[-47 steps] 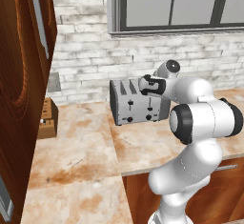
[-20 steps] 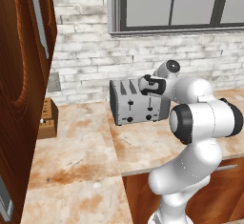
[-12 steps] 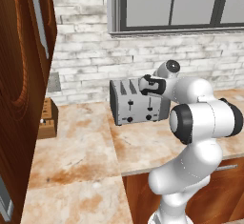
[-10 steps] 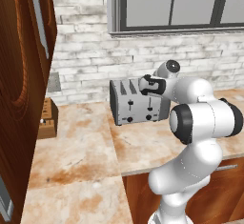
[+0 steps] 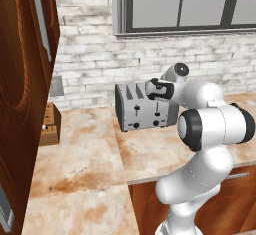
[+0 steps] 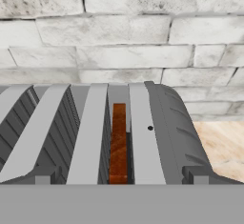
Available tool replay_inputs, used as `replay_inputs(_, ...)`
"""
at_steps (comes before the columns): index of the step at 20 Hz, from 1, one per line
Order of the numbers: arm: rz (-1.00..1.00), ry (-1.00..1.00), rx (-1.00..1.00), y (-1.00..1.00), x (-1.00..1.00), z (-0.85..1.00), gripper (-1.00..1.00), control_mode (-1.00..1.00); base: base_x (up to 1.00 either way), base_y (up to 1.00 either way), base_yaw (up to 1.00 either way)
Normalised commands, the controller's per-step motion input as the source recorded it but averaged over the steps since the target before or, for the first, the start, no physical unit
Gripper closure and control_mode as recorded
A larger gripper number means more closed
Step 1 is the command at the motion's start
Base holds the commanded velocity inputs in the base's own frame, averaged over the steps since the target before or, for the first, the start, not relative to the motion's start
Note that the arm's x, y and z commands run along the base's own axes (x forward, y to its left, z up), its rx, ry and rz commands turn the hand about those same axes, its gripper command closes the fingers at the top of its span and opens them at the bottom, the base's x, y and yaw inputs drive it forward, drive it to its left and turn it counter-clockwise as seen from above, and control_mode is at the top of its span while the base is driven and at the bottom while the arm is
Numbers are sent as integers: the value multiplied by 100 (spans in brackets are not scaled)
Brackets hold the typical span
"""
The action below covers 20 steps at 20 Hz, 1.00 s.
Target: Start the toaster. Once the lever pops up, take the bread to the plate on the dining counter.
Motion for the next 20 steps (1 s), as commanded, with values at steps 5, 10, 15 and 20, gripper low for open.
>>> replay_inputs(5, 0, 0, 0, 0, 0, 0, -100, -100, 0, 0, 0)
replay_inputs(10, 0, 0, 0, 0, 0, 0, -100, -100, 0, 0, 0)
replay_inputs(15, 0, 0, 0, 0, 0, 0, -100, -100, 0, 0, 0)
replay_inputs(20, 0, 0, 0, 0, 0, 0, -100, -100, 0, 0, 0)
